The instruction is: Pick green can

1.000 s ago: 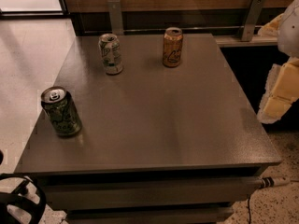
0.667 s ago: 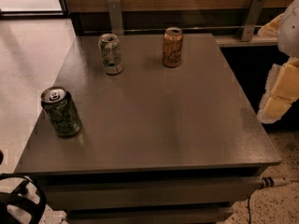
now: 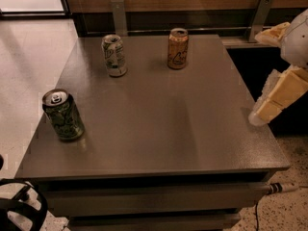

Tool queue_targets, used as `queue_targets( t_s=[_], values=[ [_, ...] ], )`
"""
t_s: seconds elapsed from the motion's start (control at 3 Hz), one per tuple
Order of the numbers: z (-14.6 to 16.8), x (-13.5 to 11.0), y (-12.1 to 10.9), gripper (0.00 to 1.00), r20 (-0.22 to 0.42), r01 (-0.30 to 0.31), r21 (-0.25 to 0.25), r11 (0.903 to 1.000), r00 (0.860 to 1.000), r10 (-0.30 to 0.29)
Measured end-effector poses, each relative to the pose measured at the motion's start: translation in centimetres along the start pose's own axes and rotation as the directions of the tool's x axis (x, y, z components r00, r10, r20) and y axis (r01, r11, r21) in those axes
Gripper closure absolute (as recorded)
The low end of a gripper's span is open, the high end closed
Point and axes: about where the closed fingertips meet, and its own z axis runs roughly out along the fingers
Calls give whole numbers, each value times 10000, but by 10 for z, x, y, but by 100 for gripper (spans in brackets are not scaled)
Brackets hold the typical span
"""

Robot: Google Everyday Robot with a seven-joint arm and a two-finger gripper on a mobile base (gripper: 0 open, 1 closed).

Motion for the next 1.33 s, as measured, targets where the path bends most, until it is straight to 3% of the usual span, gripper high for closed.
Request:
queue_targets(
  t_s=[0.33, 0.67, 1.0, 1.33],
  values=[
    [29, -29, 6, 0, 1916, -108, -125, 9999, 9814, 130],
    [54, -71, 19, 0, 3860, -146, -460, 9988, 9220, 312],
    [65, -123, 37, 0, 5357, 75, -1022, 9947, 8430, 487],
    [65, -122, 37, 0, 5347, 81, -1014, 9948, 8437, 477]
  ],
)
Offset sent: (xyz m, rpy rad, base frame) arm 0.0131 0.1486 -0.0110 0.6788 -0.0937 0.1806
